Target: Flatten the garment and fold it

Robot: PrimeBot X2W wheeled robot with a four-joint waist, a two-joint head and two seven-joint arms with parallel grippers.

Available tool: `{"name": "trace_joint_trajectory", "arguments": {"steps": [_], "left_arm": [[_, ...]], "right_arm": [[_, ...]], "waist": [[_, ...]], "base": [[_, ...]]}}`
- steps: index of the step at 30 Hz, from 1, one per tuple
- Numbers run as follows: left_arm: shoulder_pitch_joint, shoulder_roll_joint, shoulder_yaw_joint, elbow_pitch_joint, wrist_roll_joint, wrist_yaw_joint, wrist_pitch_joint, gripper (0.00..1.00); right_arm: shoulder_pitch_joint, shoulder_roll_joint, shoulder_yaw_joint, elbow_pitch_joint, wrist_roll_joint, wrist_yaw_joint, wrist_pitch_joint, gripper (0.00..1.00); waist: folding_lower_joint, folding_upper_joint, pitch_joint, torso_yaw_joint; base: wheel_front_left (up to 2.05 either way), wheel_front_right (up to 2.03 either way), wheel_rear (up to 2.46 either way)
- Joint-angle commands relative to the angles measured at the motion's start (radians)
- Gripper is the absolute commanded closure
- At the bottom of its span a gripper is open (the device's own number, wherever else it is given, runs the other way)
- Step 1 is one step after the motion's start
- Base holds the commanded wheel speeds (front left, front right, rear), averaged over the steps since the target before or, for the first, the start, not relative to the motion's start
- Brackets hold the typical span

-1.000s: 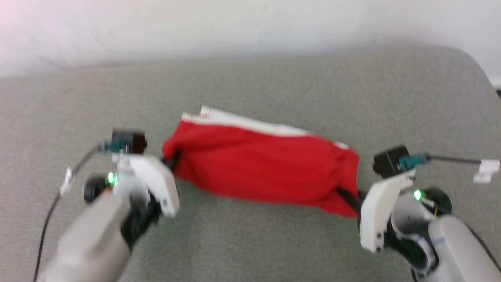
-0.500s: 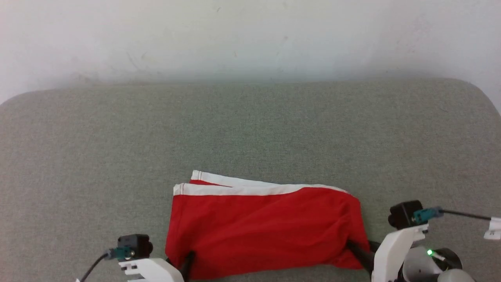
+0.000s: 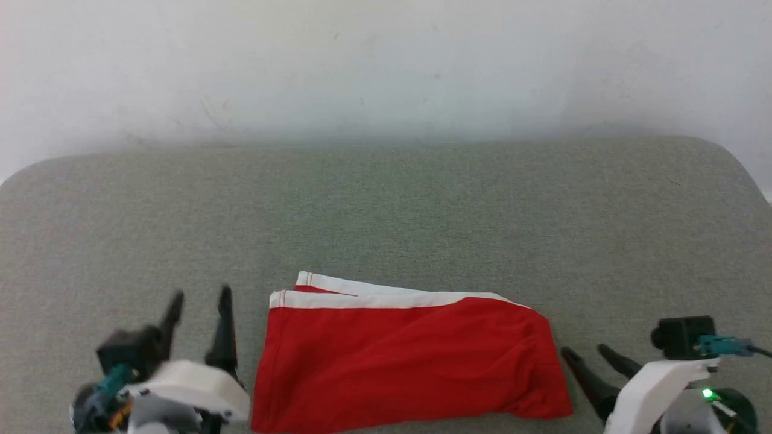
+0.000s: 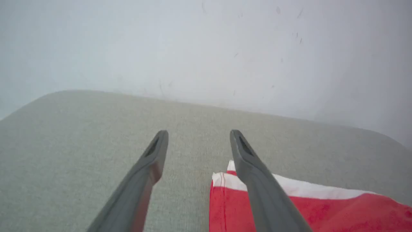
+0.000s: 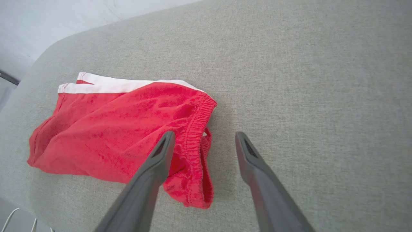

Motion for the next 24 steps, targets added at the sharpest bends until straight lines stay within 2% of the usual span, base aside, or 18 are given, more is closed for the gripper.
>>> {"name": "trace_joint_trajectory", "arguments": {"steps": [1,6,7,13,18,23,24], "left_arm": [[0.015,-0.026,0.075,-0.059,0.091,-0.009,-0.005,0.0],[0.066,-0.113,0.212,-0.146,0.286,-0.082,-0.006,0.0],[0.066,-0.113,0.212,-0.146,0.286,-0.082,-0.006,0.0],[0.111,-0.211,0.303,-0.165,0.412,-0.167,-0.006,0.0],[0.133,-0.273,0.351,-0.142,0.464,-0.228,-0.006,0.0],[0.135,-0.323,0.38,-0.115,0.504,-0.28,-0.006,0.0],[0.135,-0.331,0.386,-0.109,0.511,-0.289,-0.006,0.0]], "right_arm": [[-0.008,-0.001,-0.034,-0.007,-0.017,-0.001,0.033,0.0],[-0.059,-0.008,-0.082,0.035,-0.013,-0.001,0.137,0.0],[-0.059,-0.008,-0.082,0.035,-0.013,-0.001,0.137,0.0],[-0.148,-0.007,-0.067,0.163,0.013,-0.001,0.203,0.0],[-0.21,0.003,-0.037,0.294,0.041,-0.001,0.216,0.0],[-0.227,0.015,0.004,0.426,0.075,-0.001,0.278,0.0],[-0.227,0.018,0.011,0.442,0.084,-0.001,0.294,0.53]], "waist": [[0.0001,0.0,-0.003,0.018],[0.0001,0.0,0.015,0.061],[0.0001,0.0,0.015,0.061],[0.0001,0.0,0.045,0.119],[0.0001,0.0,0.061,0.161],[0.0001,0.0,0.069,0.184],[0.0001,0.0,0.068,0.186]], "base": [[0.0,0.0,0.0],[0.0,0.0,0.0],[0.0,0.0,0.0],[0.0,0.0,0.0],[0.0,0.0,0.0],[0.0,0.0,0.0],[0.0,0.0,0.0]]}}
